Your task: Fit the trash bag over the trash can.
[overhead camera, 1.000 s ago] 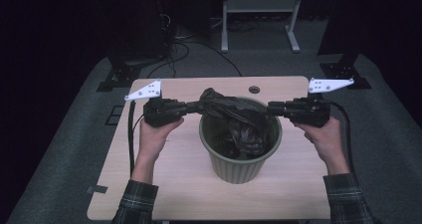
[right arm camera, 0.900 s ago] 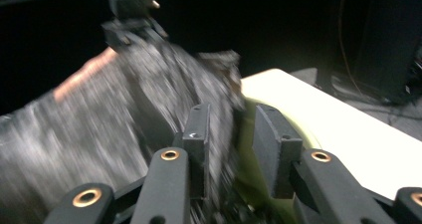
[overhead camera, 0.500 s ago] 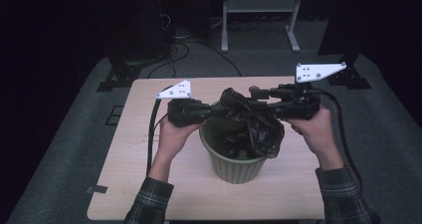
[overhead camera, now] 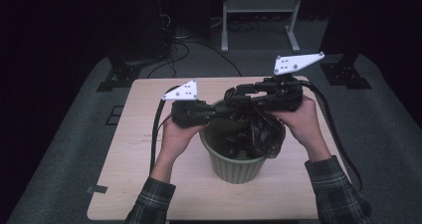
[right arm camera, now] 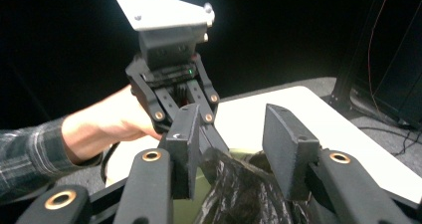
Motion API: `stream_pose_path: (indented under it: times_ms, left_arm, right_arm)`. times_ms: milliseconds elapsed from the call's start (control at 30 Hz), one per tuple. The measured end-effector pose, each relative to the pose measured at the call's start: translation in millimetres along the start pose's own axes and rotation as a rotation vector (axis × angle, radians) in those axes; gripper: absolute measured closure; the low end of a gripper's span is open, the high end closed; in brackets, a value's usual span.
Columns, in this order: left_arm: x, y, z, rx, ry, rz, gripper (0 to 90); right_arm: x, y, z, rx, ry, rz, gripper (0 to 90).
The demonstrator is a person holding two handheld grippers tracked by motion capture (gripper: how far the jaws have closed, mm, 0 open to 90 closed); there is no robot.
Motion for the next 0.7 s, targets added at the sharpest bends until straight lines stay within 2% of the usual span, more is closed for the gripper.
stream_pose_path:
  times_ms: [133,300,367,467,567,633,700]
  left_arm:
    - [-0.2,-2.0,4.3,-0.025,0.004,0.003,89.0]
    - [-0.7,-2.8,6.8,-0.022,-0.005,-0.004,88.0]
    - [-0.5,-2.5,6.0,-0.019,-0.016,-0.002,85.8]
    - [0.2,-0.4,5.5,-0.016,-0.037,0.003,71.5]
    - [-2.1,1.6,10.3,-0.035,-0.078,-0.002,56.4]
    - [-4.7,0.7,15.6,-0.059,-0.090,-0.013,52.8]
    - [-7.2,-1.8,18.1,-0.072,-0.092,-0.026,54.0]
  right_arm:
    - [-0.1,6.6,-5.2,0.047,0.038,0.020,59.0]
    - [-3.4,16.3,-5.7,0.057,0.042,0.014,71.0]
    - [-3.2,18.5,-6.1,0.062,0.037,0.020,79.2]
    - [-3.9,21.4,-4.2,0.056,0.036,0.020,88.0]
    - [-7.3,23.9,0.1,0.046,0.061,0.006,89.6]
    - [-10.5,26.5,1.7,0.047,0.079,-0.009,89.8]
    - [-12.9,29.0,1.8,0.046,0.082,-0.023,89.8]
Point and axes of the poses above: each handheld gripper's, and its own axes: z roughly backward along the jaws, y roughly out of its underside, x roughly to its left, the point moved 1 cm from there along -z, roughly forward along the jaws, and after that the axes turned 8 degrees about y, right-handed, at the moved point
